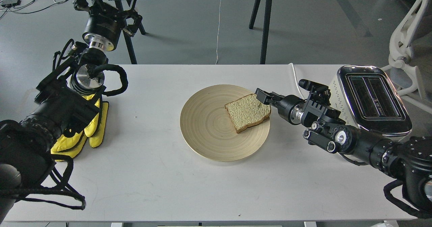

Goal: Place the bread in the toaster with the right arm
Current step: 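Reach the open right gripper to the bread slice on the plate, then close the right gripper on the bread edge and lift it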

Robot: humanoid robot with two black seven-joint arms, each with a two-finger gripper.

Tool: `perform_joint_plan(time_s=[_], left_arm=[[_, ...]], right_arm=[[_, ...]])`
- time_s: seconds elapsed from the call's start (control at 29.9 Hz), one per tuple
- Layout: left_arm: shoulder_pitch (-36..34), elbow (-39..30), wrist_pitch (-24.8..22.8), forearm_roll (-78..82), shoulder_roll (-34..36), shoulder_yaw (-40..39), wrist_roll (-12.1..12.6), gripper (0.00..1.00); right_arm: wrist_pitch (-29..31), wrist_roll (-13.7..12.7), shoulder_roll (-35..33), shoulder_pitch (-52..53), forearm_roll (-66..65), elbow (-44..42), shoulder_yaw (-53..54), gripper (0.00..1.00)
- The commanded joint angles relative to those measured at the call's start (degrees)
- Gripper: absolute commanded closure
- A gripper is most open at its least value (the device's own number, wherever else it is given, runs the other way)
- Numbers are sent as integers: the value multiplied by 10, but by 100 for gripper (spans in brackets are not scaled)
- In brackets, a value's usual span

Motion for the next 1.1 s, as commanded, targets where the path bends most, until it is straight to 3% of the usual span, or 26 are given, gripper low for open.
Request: perform_joint_plan(time_s=[0.0,0.2,0.5,0.9,1.07], left_arm=[[-1,0,0,0,2,0,0,0],[0,0,0,0,3,-1,0,0],[0,0,0,0,2,0,0,0],[0,0,0,0,1,-1,0,0],[0,0,0,0,1,-1,0,0]], right_arm=[[1,0,-1,-2,0,0,-1,34],[3,-7,0,-6,0,-1,-5,35],[8,-12,9,-7,2,-25,-5,52],[8,-11,14,-13,2,-25,-6,52],[8,-11,15,-17,2,-23,-6,57]])
